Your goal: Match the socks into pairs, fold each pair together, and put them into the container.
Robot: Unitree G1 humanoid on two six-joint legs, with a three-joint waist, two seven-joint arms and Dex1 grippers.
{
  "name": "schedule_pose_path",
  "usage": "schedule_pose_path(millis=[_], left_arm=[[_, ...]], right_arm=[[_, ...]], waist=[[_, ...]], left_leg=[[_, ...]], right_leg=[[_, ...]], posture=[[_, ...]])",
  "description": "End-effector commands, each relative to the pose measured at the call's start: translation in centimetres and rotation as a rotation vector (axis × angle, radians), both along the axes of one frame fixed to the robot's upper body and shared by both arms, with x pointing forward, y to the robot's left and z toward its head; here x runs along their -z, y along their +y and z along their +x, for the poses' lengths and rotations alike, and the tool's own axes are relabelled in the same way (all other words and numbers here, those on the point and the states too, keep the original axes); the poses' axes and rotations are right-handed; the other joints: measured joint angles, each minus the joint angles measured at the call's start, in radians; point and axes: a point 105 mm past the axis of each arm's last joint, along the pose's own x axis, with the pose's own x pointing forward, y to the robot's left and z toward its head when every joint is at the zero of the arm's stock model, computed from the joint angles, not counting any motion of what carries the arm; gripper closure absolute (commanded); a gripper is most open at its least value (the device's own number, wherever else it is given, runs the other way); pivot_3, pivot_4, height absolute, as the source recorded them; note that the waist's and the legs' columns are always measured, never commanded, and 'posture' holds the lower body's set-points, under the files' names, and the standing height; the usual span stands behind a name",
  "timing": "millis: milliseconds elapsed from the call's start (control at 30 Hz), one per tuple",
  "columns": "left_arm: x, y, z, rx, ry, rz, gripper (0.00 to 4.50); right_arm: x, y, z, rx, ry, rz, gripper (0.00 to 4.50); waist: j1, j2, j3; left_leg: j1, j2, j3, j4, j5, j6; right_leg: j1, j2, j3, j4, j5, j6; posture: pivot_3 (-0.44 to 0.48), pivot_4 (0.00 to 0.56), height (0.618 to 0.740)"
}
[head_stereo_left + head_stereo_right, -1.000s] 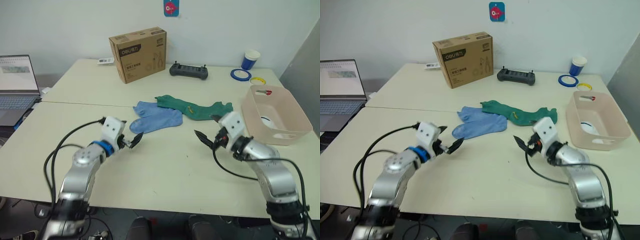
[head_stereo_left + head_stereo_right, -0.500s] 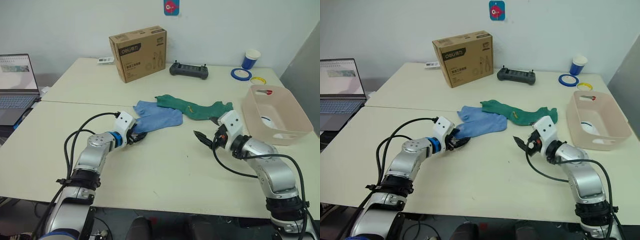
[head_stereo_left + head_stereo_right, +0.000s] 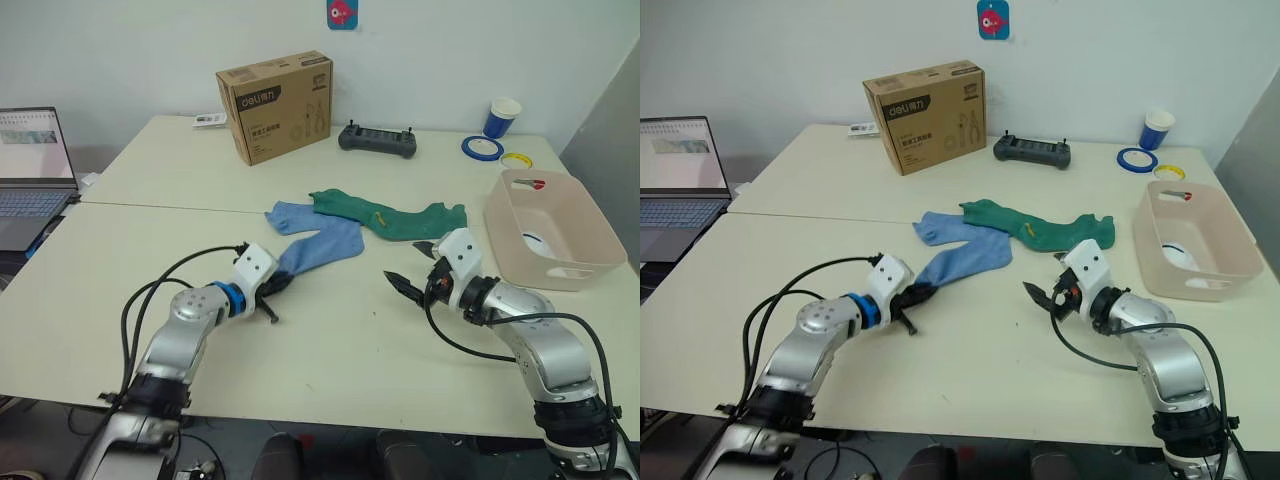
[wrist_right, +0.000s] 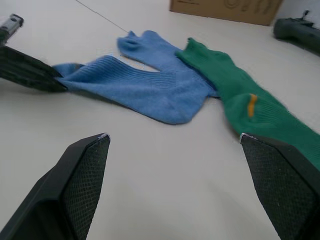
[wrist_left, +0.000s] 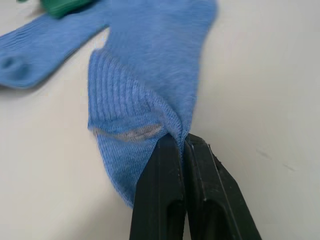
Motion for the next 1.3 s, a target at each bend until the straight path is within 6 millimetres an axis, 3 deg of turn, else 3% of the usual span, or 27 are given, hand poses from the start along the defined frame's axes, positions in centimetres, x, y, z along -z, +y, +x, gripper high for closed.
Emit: schedule_pose_path(millis=[33, 100, 200, 333, 767, 900, 1200, 1233, 1300], left_arm=[[-1.2, -0.8, -3.4, 0.16, -0.064, 0.056, 4.47], [-0.7, -0.5, -4.9, 0.197, -0.047, 0.091, 4.47], [-0.1, 0.6, -6.4, 0.17, -0.023, 0.118, 4.47], [0.1, 0.6, -7.7, 0.184, -0.012, 0.106, 4.47], [0.2, 0.2, -8.4, 0.134, -0.037, 0.079, 4.47], [0.0, 0.5, -8.2, 0.109, -0.049, 0.077, 4.5], [-0.3, 0.2, -8.0, 0.094, -0.054, 0.045, 4.5], [-0.4, 0.1, -7.9, 0.097, -0.055, 0.041, 4.5], [-0.8, -0.3, -7.8, 0.116, -0.067, 0.029, 4.5]], right_arm=[[-0.7, 0.6, -0.3, -0.078, 0.074, 0.038, 0.0], [-0.3, 0.7, 0.4, -0.046, 0.144, 0.061, 0.0], [0.6, 2.1, 1.2, -0.081, 0.197, 0.027, 0.0], [1.7, 4.5, 2.3, -0.135, 0.291, 0.038, 0.0], [4.5, 9.1, 5.4, -0.221, 0.406, -0.019, 0.0], [3.7, 9.3, 5.3, -0.267, 0.447, 0.044, 0.97], [3.6, 7.2, 5.5, -0.192, 0.507, 0.104, 4.25], [3.6, 6.9, 5.3, -0.184, 0.51, 0.105, 4.47], [3.3, 5.6, 4.6, -0.158, 0.527, 0.109, 4.47]], waist=[[-0.002, 0.0, 0.0], [-0.002, 0.0, 0.0], [-0.005, 0.0, 0.0], [-0.01, 0.0, 0.0], [-0.025, 0.001, 0.0], [-0.025, 0.001, 0.0], [-0.024, 0.001, 0.001], [-0.024, 0.001, 0.001], [-0.022, 0.001, 0.001]], left_leg=[[0.0, 0.0, 0.0, 0.0, 0.0, 0.0], [0.001, 0.0, 0.0, 0.0, 0.0, 0.0], [0.002, 0.0, 0.002, 0.001, 0.0, 0.0], [0.003, -0.001, 0.004, 0.001, 0.0, 0.0], [0.004, 0.0, 0.004, -0.001, 0.0, 0.0], [0.005, 0.0, 0.004, -0.001, 0.0, 0.0], [0.005, 0.0, 0.004, -0.002, 0.0, 0.0], [0.004, 0.0, 0.004, -0.003, 0.0, 0.0], [0.004, 0.0, 0.004, -0.003, 0.0, 0.0]], right_leg=[[0.0, 0.0, 0.0, 0.0, 0.0, 0.0], [0.0, -0.001, -0.001, 0.0, -0.001, -0.001], [0.001, -0.002, 0.0, 0.0, -0.003, 0.002], [0.001, -0.003, 0.0, 0.0, -0.004, 0.001], [0.001, -0.003, 0.0, 0.001, -0.003, 0.002], [0.001, -0.003, 0.0, 0.001, -0.003, 0.002], [0.001, -0.003, 0.0, 0.001, -0.003, 0.002], [0.001, -0.003, 0.0, 0.001, -0.003, 0.002], [0.0, -0.003, 0.0, 0.001, -0.003, 0.002]], posture=[[0.0, 0.15, 0.74], [0.0, 0.15, 0.74], [0.0, 0.15, 0.74], [0.0, 0.15, 0.74], [0.0, 0.15, 0.74], [0.0, 0.15, 0.74], [0.0, 0.15, 0.74], [0.0, 0.15, 0.74], [0.0, 0.15, 0.74]])
